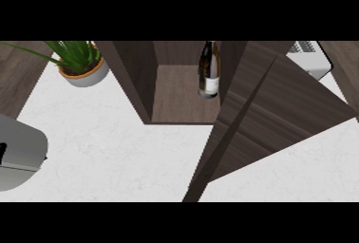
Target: Pick up the wine, place it into the cabinet and close the cabinet
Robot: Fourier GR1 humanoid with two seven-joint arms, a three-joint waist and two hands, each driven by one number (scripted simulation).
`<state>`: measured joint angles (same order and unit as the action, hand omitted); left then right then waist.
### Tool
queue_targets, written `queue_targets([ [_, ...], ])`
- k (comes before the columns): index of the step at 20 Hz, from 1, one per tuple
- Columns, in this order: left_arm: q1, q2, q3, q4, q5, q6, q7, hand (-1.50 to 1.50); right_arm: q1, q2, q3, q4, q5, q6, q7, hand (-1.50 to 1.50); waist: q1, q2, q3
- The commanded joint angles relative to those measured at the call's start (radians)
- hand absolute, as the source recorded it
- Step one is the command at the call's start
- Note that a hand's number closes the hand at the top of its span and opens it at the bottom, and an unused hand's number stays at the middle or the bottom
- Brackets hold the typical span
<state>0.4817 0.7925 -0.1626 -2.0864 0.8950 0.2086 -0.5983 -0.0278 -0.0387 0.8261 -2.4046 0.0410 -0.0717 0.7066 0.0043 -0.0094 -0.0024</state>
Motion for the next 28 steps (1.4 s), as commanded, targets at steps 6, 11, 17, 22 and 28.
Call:
queue_targets([
  [6, -0.008, 0.008, 0.052, -0.062, 0.054, -0.033, 0.08, -1.5, -0.319, 0.033, 0.131, 0.082, 0.092, -0.215, 0.025, 1.5, 0.02, 0.004, 0.0],
  [11, -0.075, -0.022, 0.048, 0.017, 0.056, -0.064, 0.095, -1.5, -0.461, 0.031, 0.065, 0.18, -0.003, -0.296, 0.03, 1.5, 0.021, 0.011, 0.0],
  [17, -0.109, -0.056, 0.04, 0.038, 0.05, -0.053, 0.103, -1.5, -0.666, 0.031, -0.047, 0.278, -0.146, -0.382, 0.049, 1.5, 0.035, 0.015, -0.002],
  [22, -0.142, -0.059, 0.06, 0.037, 0.052, -0.029, 0.144, -1.5, -0.93, 0.036, -0.169, 0.507, -0.262, -0.434, -0.012, 1.5, 0.039, 0.014, 0.0],
  [28, -0.105, -0.088, 0.043, 0.028, 0.009, -0.041, 0.148, -1.5, -1.109, 0.038, -0.279, 0.783, -0.313, -0.39, -0.126, 1.5, 0.031, 0.013, 0.001],
])
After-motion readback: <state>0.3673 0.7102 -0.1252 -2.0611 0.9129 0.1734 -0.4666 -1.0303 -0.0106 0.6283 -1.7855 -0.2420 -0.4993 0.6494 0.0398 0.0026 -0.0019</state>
